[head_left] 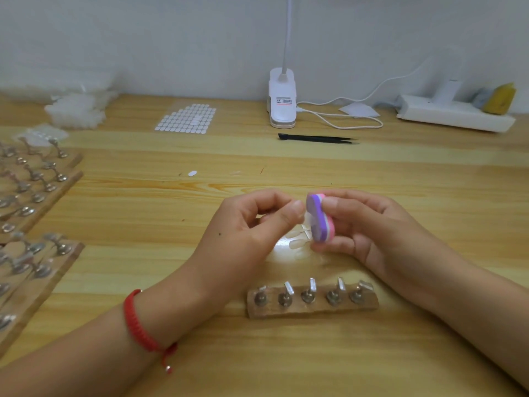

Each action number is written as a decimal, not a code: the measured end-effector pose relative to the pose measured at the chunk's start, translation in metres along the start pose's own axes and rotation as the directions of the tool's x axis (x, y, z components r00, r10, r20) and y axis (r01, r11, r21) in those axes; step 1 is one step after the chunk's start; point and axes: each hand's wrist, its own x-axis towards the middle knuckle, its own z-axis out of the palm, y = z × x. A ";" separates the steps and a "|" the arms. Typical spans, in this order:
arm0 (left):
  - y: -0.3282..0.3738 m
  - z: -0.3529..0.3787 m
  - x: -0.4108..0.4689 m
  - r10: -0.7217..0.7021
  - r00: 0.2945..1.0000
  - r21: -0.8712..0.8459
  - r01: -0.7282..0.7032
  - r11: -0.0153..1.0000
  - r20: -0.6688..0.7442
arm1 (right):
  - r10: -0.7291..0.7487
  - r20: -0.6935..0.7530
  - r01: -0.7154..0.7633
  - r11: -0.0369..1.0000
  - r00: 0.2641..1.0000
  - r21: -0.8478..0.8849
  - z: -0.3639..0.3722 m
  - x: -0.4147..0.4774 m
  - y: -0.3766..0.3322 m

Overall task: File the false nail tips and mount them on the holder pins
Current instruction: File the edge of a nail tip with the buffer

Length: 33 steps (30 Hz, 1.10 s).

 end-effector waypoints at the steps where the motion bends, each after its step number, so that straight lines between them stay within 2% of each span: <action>1: 0.000 0.000 0.000 -0.002 1.000 -0.002 0.002 1.000 0.005 | -0.005 -0.009 0.005 1.000 1.000 0.013 -0.001 0.000 0.000; 5: 0.000 0.000 0.002 -0.017 0.999 -0.027 0.016 0.999 -0.036 | 0.021 0.022 -0.021 0.999 1.000 -0.028 -0.001 0.001 0.000; 8: 0.000 0.001 0.001 0.007 1.000 -0.013 -0.007 1.000 0.017 | -0.004 -0.013 0.004 1.000 1.000 0.011 -0.001 0.002 0.001; 15: 0.000 0.002 0.001 0.014 0.999 0.007 -0.014 1.000 0.033 | -0.006 0.004 0.006 0.999 1.000 0.033 0.000 0.001 0.000; 18: -0.001 0.000 0.002 -0.004 0.999 -0.005 0.004 1.000 -0.032 | 0.009 0.021 -0.009 1.000 1.000 0.018 0.000 0.001 0.001; 22: -0.001 0.001 0.001 0.022 1.000 0.017 -0.022 1.000 -0.007 | -0.006 -0.012 0.006 0.999 1.000 0.032 -0.002 0.002 0.001; 25: -0.002 -0.001 0.003 0.007 0.999 -0.012 -0.007 1.000 -0.039 | 0.016 0.006 -0.016 1.000 1.000 0.018 -0.001 0.001 0.001; 29: 0.001 0.003 0.000 0.047 0.993 0.020 -0.049 0.999 0.112 | -0.011 -0.038 0.014 0.997 0.999 0.074 -0.001 0.002 0.000; 30: 0.001 0.004 -0.001 0.045 0.993 0.020 -0.048 0.999 0.111 | -0.021 -0.057 0.027 0.994 0.998 0.102 -0.001 0.003 -0.001; 33: -0.002 -0.002 0.003 -0.042 0.999 -0.073 0.039 0.997 -0.033 | -0.057 -0.113 0.074 0.985 0.992 0.154 -0.001 0.001 -0.001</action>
